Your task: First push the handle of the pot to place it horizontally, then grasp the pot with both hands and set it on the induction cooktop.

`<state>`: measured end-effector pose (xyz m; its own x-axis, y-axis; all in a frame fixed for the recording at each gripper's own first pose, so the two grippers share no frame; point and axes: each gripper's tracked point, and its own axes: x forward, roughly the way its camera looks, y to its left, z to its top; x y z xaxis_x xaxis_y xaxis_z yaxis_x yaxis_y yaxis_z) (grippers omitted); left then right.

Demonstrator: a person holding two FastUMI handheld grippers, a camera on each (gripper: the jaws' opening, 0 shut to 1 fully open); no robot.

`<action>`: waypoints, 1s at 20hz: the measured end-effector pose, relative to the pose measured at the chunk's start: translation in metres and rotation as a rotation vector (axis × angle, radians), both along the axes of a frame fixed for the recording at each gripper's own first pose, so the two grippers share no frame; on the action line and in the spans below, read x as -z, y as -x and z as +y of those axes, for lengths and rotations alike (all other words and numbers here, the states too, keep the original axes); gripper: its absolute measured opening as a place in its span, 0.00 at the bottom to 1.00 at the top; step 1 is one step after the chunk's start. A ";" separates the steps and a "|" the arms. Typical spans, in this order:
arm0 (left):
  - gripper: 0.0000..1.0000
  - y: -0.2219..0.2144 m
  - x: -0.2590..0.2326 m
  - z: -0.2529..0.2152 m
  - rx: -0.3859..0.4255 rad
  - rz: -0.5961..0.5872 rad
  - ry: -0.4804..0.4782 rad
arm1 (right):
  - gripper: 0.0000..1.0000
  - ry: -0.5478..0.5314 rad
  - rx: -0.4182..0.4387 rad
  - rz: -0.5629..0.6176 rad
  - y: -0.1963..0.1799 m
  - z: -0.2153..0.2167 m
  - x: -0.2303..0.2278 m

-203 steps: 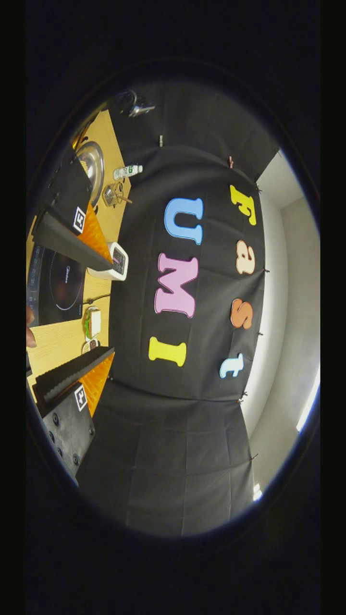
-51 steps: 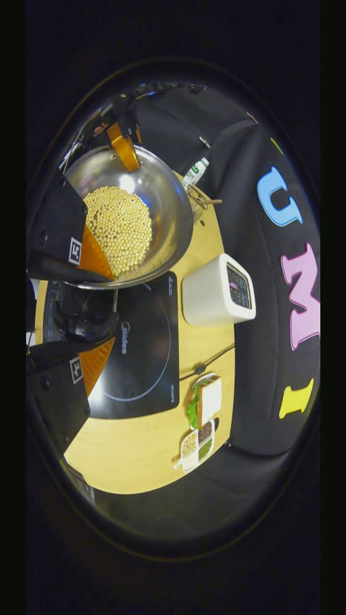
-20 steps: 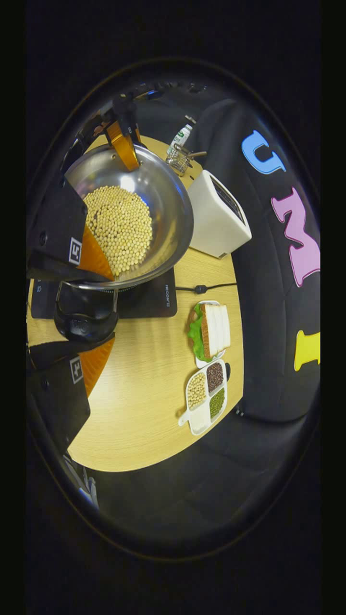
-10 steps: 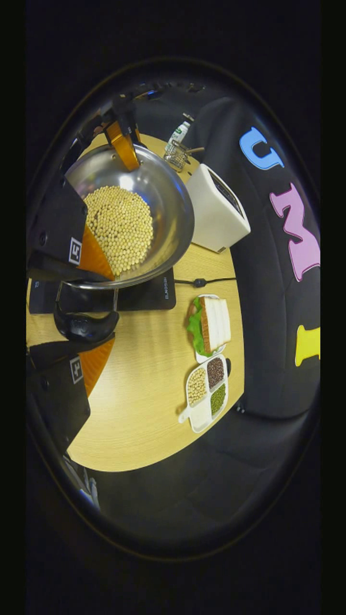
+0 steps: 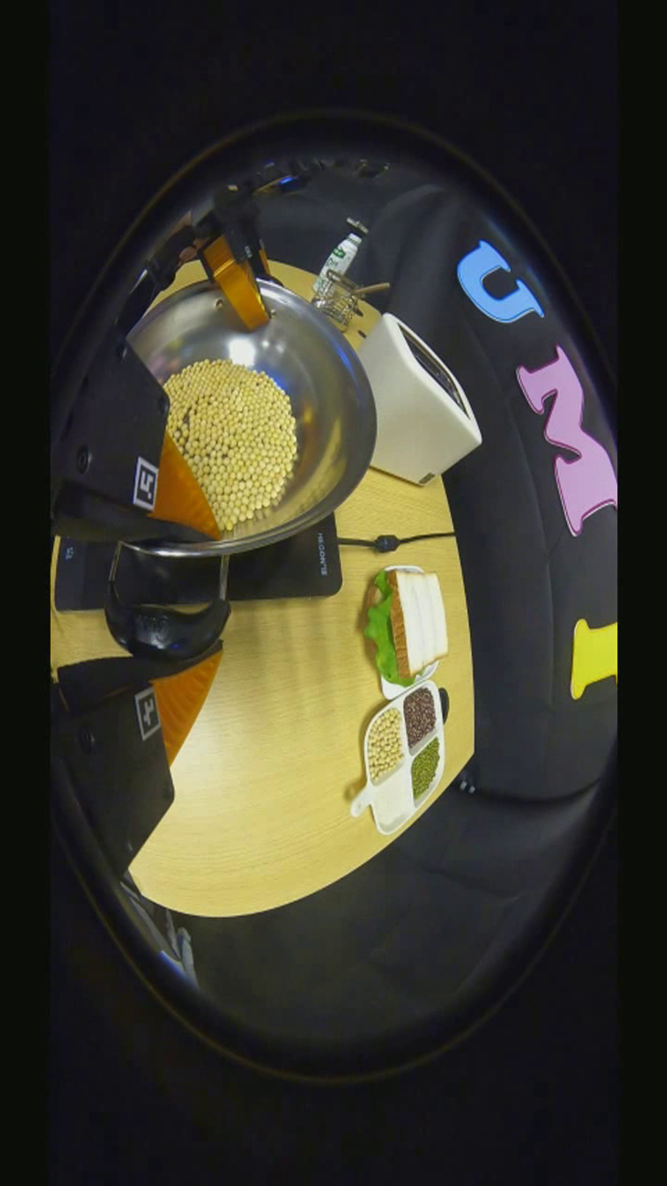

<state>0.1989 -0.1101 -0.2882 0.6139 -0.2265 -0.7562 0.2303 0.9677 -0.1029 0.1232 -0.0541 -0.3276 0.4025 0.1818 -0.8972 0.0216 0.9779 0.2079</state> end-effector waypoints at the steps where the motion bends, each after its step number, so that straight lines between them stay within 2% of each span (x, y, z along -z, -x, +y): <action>1: 0.63 0.001 0.000 0.000 -0.002 0.001 0.002 | 0.54 -0.004 0.004 0.000 0.000 0.000 0.000; 2: 0.63 0.000 -0.002 0.000 -0.003 0.001 0.003 | 0.51 -0.004 0.004 -0.001 0.000 0.000 0.000; 3: 0.63 0.000 -0.001 0.000 -0.003 0.001 0.003 | 0.54 -0.002 0.005 -0.001 0.000 0.000 0.000; 7: 0.64 0.002 -0.001 0.000 -0.005 0.017 -0.005 | 0.56 -0.010 0.027 -0.002 -0.002 -0.001 -0.001; 8: 0.67 0.001 -0.002 0.000 0.001 0.016 -0.007 | 0.62 -0.026 0.038 -0.002 -0.001 0.002 -0.002; 9: 0.69 0.000 0.000 -0.001 0.004 0.015 -0.009 | 0.74 -0.041 0.056 0.004 -0.003 0.003 -0.002; 11: 0.87 0.000 -0.002 -0.002 0.005 0.001 0.000 | 0.99 -0.047 0.097 0.013 -0.002 -0.001 -0.003; 12: 0.96 -0.001 -0.007 -0.001 -0.001 -0.010 -0.003 | 0.99 -0.042 0.108 0.005 -0.003 -0.004 -0.004; 20: 0.96 0.004 -0.030 0.004 -0.024 -0.060 0.013 | 0.99 -0.006 0.113 -0.145 -0.014 -0.008 -0.037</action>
<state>0.1953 -0.1059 -0.2578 0.6634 -0.2210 -0.7149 0.2132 0.9716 -0.1026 0.1370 -0.0625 -0.2901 0.5455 0.1331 -0.8275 0.1011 0.9697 0.2226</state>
